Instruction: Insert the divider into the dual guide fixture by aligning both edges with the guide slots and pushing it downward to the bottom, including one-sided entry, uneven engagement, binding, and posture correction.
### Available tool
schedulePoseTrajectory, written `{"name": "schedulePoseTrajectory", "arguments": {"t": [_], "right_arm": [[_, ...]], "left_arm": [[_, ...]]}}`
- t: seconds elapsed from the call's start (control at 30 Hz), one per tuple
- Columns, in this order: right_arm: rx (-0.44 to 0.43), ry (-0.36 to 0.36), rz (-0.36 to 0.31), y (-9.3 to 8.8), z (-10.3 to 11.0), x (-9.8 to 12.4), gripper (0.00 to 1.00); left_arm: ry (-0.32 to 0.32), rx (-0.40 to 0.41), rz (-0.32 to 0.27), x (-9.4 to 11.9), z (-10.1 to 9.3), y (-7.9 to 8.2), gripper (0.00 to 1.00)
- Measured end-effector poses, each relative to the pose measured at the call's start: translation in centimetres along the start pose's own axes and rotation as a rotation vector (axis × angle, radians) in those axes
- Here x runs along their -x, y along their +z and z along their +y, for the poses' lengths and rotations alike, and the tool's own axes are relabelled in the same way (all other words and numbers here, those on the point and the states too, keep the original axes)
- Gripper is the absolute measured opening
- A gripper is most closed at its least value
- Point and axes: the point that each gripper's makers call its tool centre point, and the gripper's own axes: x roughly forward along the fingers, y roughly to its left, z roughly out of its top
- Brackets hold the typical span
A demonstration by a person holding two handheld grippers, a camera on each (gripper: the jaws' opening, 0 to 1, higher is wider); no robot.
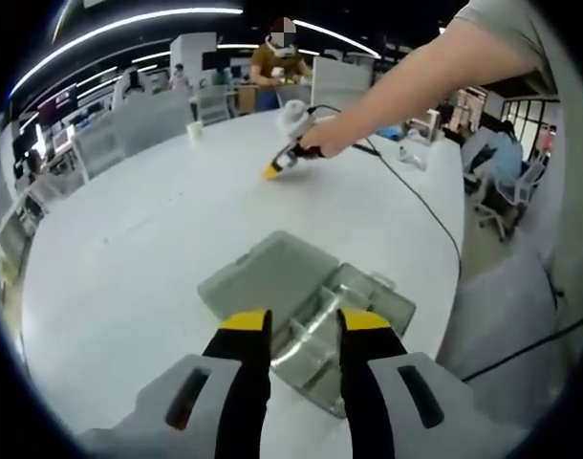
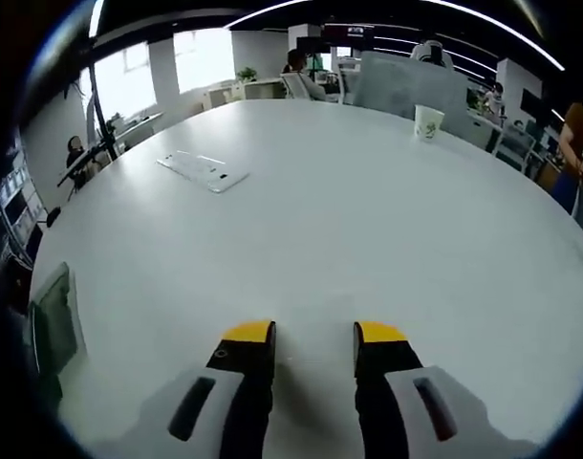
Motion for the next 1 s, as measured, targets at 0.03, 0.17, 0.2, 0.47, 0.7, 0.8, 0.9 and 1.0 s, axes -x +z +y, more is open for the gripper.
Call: {"name": "schedulePoseTrajectory", "arguments": {"t": [0.03,0.17,0.2,0.47,0.7,0.8,0.9,1.0], "right_arm": [[0.003,0.004,0.001,-0.1,0.1,0.0,0.29],[0.016,0.023,0.009,-0.4,0.3,0.3,0.12],[0.035,0.041,0.026,-0.7,0.6,0.6,0.0],[0.006,0.065,0.041,-1.7,0.8,0.2,0.21],[-0.012,0.092,0.016,-0.4,3.7,0.7,0.26],[0.0,0.103,0.024,-0.3,4.8,0.6,0.29],[0.002,0.11,0.018,0.4,6.1,0.4,0.31],[-0.001,0.106,0.024,0.7,7.0,0.1,0.37]], "left_arm": [[0.0,-0.005,0.0,0.0,0.0,0.0,0.25],[-0.001,-0.007,-0.002,0.1,-0.2,0.2,0.25],[-0.001,-0.009,-0.002,0.1,-0.2,0.2,0.25],[-0.003,-0.016,-0.002,0.3,-0.6,0.3,0.25],[-0.001,-0.017,-0.002,0.4,-0.7,0.4,0.25],[-0.002,-0.015,-0.004,0.4,-0.6,0.4,0.25],[-0.003,-0.019,-0.008,0.4,-0.7,0.6,0.26],[-0.003,-0.019,-0.013,0.4,-0.6,0.7,0.26]]}}
